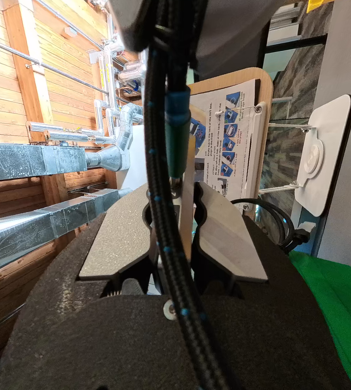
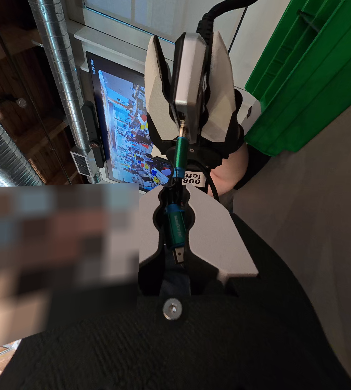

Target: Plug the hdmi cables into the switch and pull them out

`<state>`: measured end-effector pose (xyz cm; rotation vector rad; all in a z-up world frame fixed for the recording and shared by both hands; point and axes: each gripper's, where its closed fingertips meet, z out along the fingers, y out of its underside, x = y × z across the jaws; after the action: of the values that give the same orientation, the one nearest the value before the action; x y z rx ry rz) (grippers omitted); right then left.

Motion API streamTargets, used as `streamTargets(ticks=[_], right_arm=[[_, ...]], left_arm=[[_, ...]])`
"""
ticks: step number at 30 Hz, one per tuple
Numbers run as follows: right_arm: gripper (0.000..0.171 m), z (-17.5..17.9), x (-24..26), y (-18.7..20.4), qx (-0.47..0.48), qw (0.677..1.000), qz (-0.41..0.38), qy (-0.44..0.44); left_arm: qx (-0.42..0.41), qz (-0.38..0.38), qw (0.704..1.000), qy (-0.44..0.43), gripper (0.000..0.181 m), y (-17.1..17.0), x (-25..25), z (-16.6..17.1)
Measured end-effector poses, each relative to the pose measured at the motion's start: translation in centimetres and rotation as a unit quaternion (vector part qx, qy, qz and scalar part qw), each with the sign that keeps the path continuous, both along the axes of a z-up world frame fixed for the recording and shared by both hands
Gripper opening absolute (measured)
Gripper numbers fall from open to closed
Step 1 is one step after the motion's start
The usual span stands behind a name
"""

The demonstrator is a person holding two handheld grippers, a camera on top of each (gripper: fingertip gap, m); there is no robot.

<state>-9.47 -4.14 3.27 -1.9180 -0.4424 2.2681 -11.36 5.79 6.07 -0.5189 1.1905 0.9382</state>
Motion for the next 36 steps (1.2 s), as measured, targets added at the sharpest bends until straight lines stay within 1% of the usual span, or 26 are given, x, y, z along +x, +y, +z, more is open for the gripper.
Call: streamTargets(ticks=[6,11,15,20,25,29,31,33,34,36], right_arm=[[0.014,-0.2,-0.1,0.2,0.006,1.000,-0.014,-0.012],[0.014,-0.1,-0.2,0.1,0.031,0.999,-0.032,-0.012],[0.015,-0.3,-0.1,0.7,0.037,0.998,-0.046,-0.007],[0.015,-1.2,-0.2,1.2,0.059,0.996,-0.055,-0.043],[0.015,-1.2,-0.5,1.1,0.093,0.992,-0.060,-0.069],[0.014,-1.5,-0.5,1.1,0.087,0.992,-0.059,-0.074],[0.014,-1.7,-0.4,1.2,0.082,0.992,-0.059,-0.078],[0.012,-2.1,-0.3,1.3,0.093,0.990,-0.057,-0.090],[0.012,-2.1,-0.2,1.3,0.094,0.990,-0.056,-0.088],[0.012,-1.0,0.0,0.9,0.073,0.995,-0.046,-0.047]], left_arm=[[-0.004,0.007,1.000,0.021,0.037,0.4,0.1,-0.6],[-0.010,0.007,1.000,0.018,0.037,0.4,0.2,-0.7],[-0.014,0.017,1.000,0.018,0.036,0.7,0.3,-1.0],[-0.020,0.024,0.999,0.029,0.037,1.0,0.4,-1.5],[-0.030,0.023,0.999,0.028,0.037,1.0,0.3,-1.5],[-0.032,0.021,0.999,0.035,0.034,1.0,0.4,-1.7],[-0.034,0.022,0.998,0.040,0.037,1.0,0.5,-1.9],[-0.036,0.019,0.998,0.043,0.034,0.9,0.6,-2.0],[-0.037,0.018,0.998,0.046,0.034,0.9,0.6,-2.1],[-0.035,0.014,0.998,0.046,0.036,0.9,0.5,-2.0]])
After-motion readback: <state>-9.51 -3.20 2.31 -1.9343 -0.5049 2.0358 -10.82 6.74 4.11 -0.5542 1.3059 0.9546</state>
